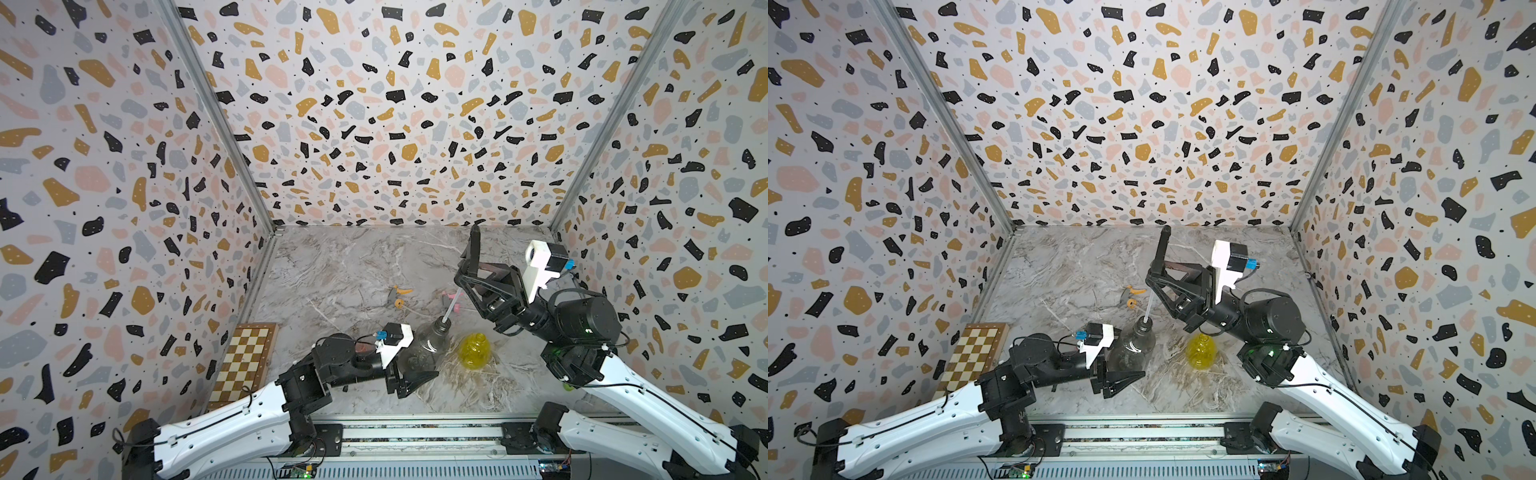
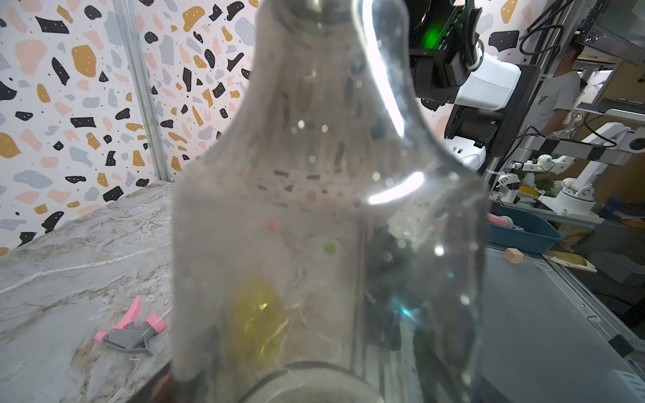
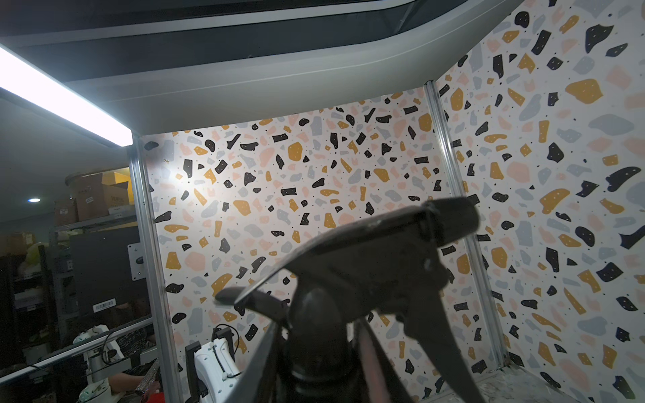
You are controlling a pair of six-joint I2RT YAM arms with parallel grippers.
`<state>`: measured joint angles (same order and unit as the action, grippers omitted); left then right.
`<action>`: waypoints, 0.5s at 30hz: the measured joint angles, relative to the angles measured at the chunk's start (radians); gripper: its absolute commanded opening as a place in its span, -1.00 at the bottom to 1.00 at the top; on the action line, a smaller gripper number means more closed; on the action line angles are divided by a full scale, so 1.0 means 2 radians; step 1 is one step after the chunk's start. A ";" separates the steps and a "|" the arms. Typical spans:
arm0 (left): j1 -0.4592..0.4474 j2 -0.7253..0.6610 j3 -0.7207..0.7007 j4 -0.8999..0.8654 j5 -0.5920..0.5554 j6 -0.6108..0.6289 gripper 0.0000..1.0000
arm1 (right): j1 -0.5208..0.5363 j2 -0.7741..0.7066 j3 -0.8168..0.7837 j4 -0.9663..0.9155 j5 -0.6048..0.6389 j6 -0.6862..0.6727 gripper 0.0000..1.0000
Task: Attach spray nozzles to spray bottles
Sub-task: Insert the spray nozzle into the spray bottle.
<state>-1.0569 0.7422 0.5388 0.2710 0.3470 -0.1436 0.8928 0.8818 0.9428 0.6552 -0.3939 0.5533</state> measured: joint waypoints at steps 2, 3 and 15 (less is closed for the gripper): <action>0.000 -0.006 0.000 0.000 -0.005 0.000 -1.00 | 0.003 -0.001 -0.002 0.002 -0.004 0.000 -0.72; 0.000 -0.009 0.001 0.001 -0.009 0.000 -1.00 | 0.005 -0.001 -0.005 0.002 -0.007 0.001 -0.70; 0.000 -0.023 0.026 -0.001 -0.022 0.001 -1.00 | 0.034 -0.002 -0.059 -0.001 -0.036 0.000 -0.58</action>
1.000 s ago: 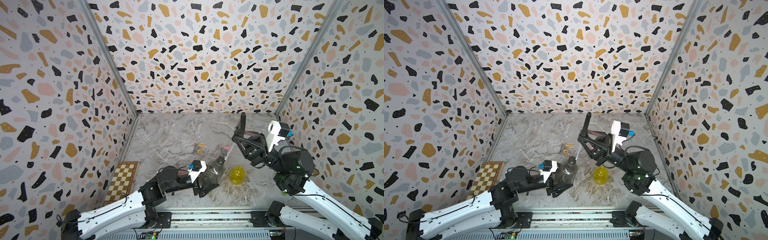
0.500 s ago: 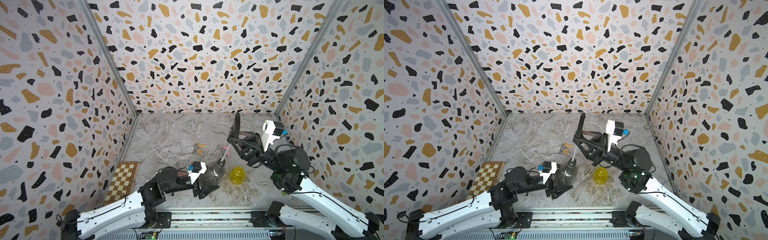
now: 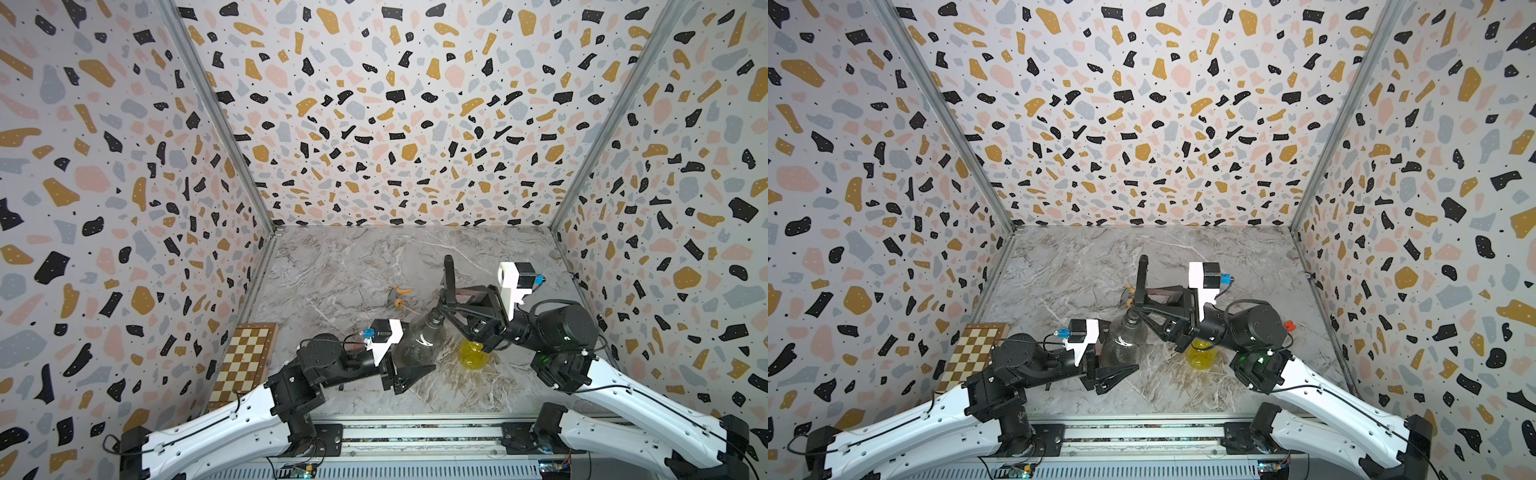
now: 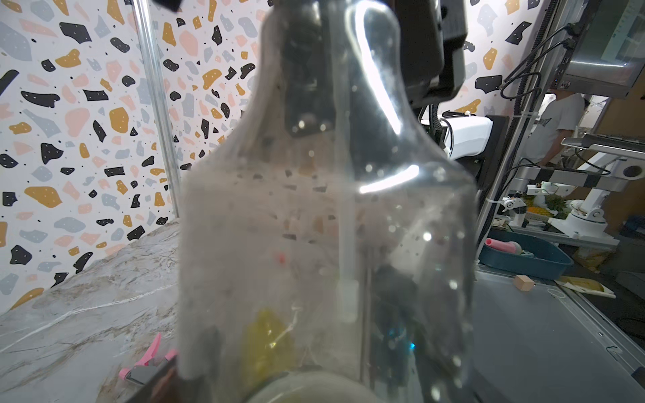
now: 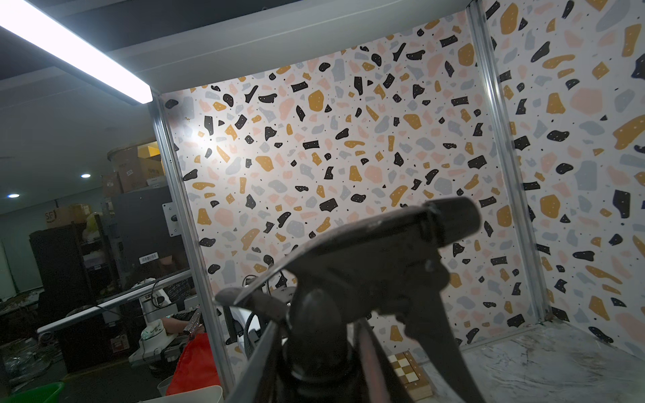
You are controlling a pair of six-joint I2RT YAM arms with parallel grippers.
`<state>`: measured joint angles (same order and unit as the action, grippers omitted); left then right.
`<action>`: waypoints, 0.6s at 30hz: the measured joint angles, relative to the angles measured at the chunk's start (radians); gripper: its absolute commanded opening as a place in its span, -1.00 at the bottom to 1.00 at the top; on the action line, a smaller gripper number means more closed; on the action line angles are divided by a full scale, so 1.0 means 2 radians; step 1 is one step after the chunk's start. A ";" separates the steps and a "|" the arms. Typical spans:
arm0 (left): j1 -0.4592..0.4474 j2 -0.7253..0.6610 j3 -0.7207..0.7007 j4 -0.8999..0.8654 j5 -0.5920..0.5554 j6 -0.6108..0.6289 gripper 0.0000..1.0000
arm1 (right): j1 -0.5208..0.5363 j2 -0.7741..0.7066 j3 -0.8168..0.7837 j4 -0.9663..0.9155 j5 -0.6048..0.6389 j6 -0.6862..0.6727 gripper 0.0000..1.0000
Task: Attach spray nozzles to spray bottles
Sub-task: Insert the spray nozzle into the spray bottle.
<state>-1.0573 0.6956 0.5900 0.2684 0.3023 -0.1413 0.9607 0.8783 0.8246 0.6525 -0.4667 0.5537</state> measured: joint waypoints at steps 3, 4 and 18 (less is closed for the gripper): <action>0.000 0.001 0.000 -0.005 0.000 0.000 -1.00 | 0.004 -0.002 -0.005 0.000 -0.002 -0.001 -0.57; 0.000 0.001 0.000 -0.006 0.000 0.000 -1.00 | 0.005 -0.002 -0.005 0.000 -0.002 -0.002 -0.57; 0.000 0.001 0.000 0.002 0.016 -0.004 -1.00 | 0.023 0.002 -0.010 0.022 0.013 -0.008 -0.54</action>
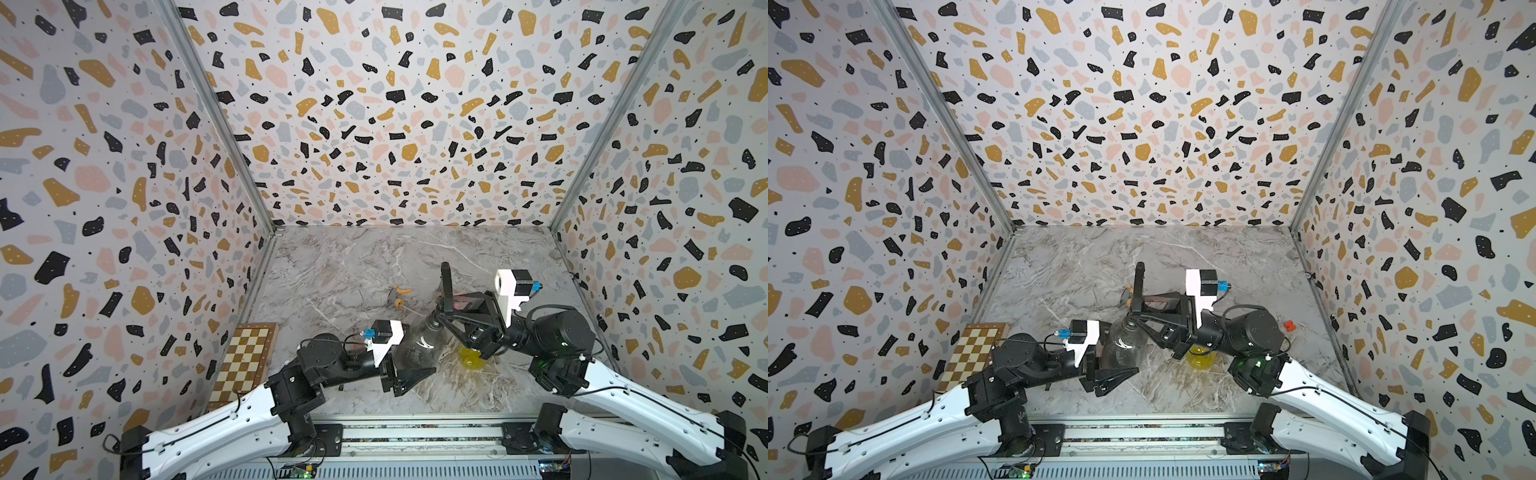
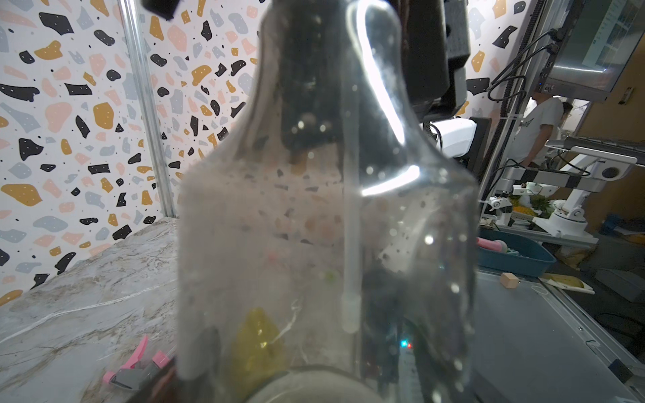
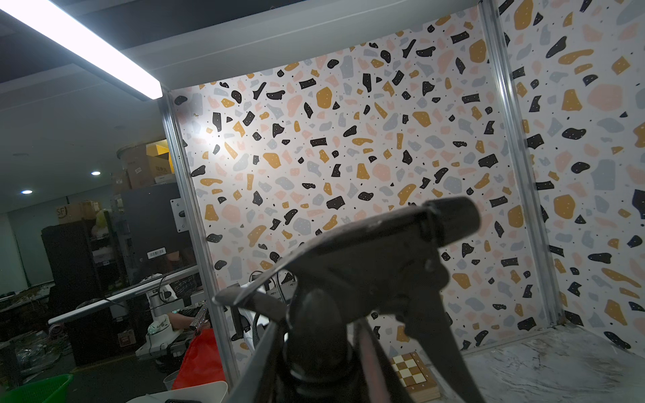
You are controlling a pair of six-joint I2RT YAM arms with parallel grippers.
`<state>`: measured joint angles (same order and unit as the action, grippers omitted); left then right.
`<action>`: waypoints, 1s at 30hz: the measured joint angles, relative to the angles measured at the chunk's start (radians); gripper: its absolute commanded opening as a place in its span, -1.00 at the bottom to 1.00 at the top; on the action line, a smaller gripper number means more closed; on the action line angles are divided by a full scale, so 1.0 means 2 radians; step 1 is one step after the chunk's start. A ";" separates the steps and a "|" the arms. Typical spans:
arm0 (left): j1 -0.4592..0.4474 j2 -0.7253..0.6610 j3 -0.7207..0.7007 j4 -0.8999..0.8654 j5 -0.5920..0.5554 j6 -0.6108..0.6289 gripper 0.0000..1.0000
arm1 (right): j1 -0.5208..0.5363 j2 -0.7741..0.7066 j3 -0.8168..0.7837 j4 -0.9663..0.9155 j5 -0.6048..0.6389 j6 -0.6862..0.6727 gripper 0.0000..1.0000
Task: Attach spray nozzles to spray bottles
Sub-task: Insert the spray nozzle into the spray bottle.
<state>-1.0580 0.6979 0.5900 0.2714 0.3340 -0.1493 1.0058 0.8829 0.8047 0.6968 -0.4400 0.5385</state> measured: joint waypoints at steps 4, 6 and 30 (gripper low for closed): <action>0.000 0.000 0.000 -0.001 -0.001 -0.004 -1.00 | 0.005 0.010 0.000 0.010 0.007 -0.001 -0.54; 0.000 -0.002 0.000 -0.002 -0.001 -0.007 -1.00 | 0.007 0.012 0.000 0.013 0.011 -0.002 -0.54; -0.002 -0.034 0.001 -0.022 -0.001 -0.022 -1.00 | 0.031 0.034 0.024 0.003 0.042 -0.027 -0.51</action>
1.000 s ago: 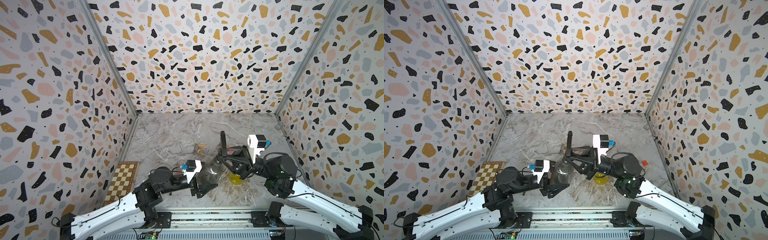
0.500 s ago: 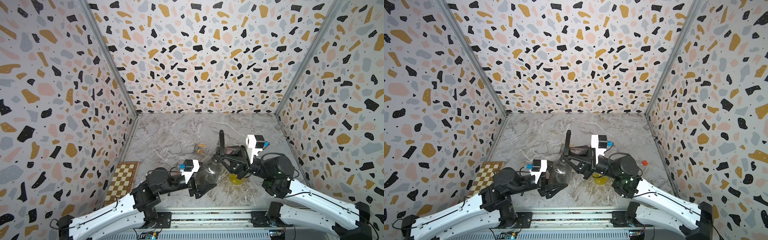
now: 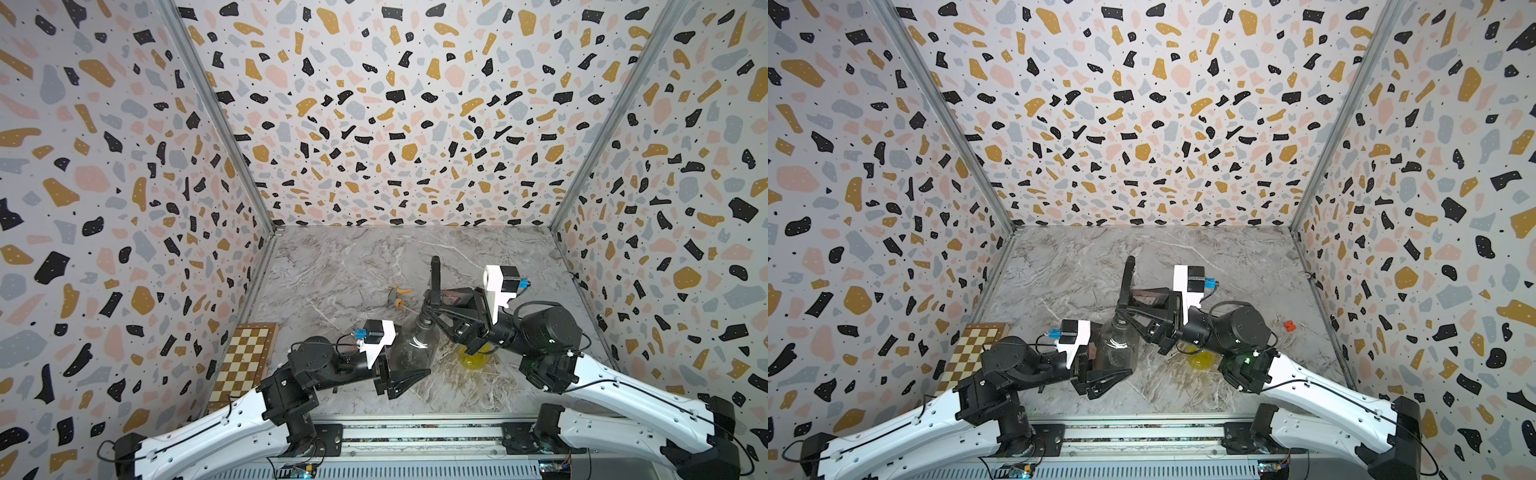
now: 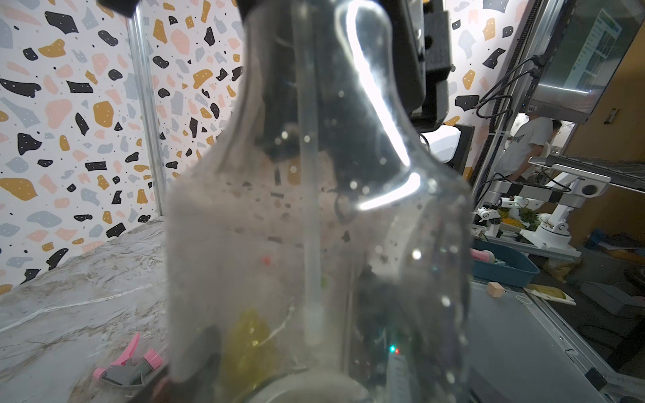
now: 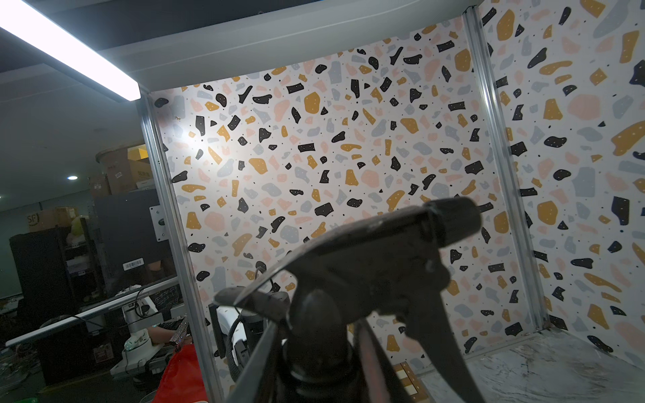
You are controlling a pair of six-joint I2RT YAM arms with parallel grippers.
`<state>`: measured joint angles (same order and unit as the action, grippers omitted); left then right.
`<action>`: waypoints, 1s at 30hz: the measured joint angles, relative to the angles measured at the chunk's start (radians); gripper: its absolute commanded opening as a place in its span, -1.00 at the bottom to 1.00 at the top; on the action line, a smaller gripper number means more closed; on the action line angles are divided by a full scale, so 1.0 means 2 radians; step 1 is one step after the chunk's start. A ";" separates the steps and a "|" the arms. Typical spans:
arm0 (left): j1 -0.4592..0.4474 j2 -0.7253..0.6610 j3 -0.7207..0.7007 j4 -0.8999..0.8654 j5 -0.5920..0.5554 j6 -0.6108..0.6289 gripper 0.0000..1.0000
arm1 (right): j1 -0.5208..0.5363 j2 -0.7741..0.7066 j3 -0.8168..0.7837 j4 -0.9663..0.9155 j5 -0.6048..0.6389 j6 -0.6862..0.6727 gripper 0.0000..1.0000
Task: Attach spray nozzles to spray bottles
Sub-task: Insert the spray nozzle into the spray bottle.
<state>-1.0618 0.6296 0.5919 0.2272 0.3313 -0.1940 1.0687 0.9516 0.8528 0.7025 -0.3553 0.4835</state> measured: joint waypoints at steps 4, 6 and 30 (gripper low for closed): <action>-0.001 -0.003 0.003 -0.009 -0.001 0.001 -1.00 | 0.010 -0.003 0.000 -0.002 0.000 -0.013 -0.49; -0.001 -0.003 0.008 -0.015 -0.001 0.002 -1.00 | 0.018 -0.003 0.001 -0.008 0.002 -0.022 -0.47; -0.002 -0.035 0.055 -0.075 -0.009 0.043 -1.00 | 0.050 -0.034 0.011 -0.138 -0.007 -0.073 0.34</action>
<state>-1.0664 0.5587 0.7025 0.0776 0.3126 -0.1074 1.1694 0.8841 0.8745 0.4267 -0.3695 0.3367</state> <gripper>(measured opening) 0.830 0.638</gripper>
